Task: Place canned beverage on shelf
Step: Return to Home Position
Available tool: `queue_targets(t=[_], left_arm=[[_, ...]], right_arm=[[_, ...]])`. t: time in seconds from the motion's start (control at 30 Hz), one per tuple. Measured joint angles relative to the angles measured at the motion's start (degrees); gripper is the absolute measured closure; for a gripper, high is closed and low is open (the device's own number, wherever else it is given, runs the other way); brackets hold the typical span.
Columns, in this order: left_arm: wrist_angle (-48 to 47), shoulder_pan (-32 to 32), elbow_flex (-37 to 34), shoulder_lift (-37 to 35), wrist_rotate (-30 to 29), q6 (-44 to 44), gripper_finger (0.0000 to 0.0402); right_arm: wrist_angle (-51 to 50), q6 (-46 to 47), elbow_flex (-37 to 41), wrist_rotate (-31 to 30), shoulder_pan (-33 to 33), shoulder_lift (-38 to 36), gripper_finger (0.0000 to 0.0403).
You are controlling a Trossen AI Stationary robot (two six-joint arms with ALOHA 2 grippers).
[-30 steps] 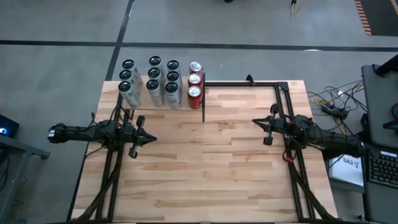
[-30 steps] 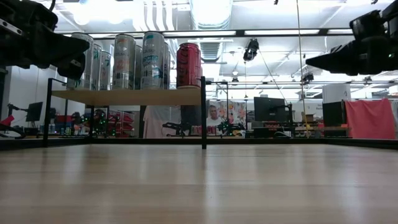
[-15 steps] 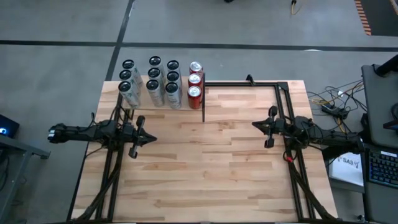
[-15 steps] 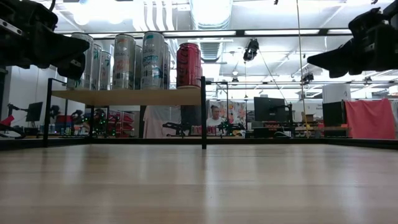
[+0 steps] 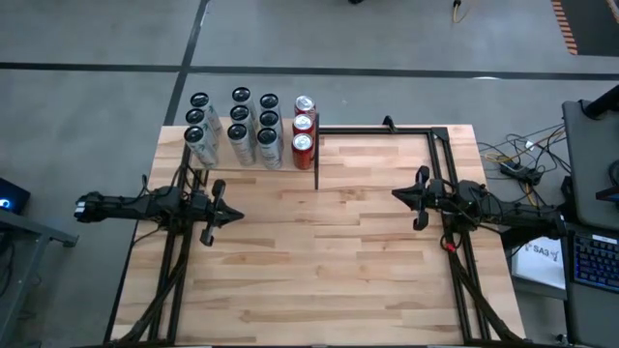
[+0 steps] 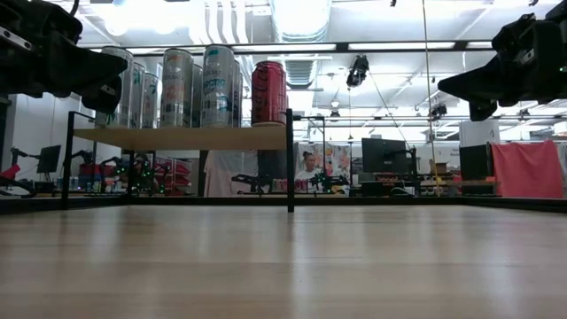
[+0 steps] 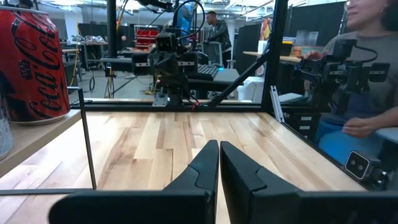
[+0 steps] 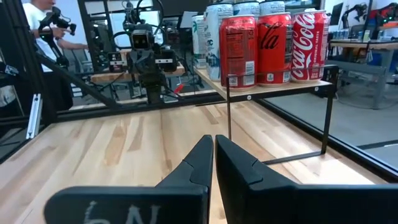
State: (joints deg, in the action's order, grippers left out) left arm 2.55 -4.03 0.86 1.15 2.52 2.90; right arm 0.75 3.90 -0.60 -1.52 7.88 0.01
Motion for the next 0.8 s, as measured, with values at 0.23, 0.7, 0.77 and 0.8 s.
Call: queue_targets(t=[0.23, 0.7, 0.77, 0.8], left_arm=[[0.0, 0.0, 0.0, 0.0, 0.0, -0.01, 0.0402], [0.0, 0.0, 0.0, 0.0, 0.0, 0.0, 0.0402], [0.0, 0.01, 0.0, 0.0, 0.0, 0.0, 0.0402], [0.0, 0.0, 0.0, 0.0, 0.0, 0.0, 0.0402]], right_arm=[[0.07, 0.0, 0.0, 0.0, 0.0, 1.36, 0.0394], [0.09, -0.02, 0.0, -0.02, 0.0, 1.62, 0.0394], [0.09, -0.02, 0.0, -0.02, 0.0, 1.62, 0.0394], [0.11, -0.02, 0.0, -0.02, 0.0, 1.62, 0.0394]])
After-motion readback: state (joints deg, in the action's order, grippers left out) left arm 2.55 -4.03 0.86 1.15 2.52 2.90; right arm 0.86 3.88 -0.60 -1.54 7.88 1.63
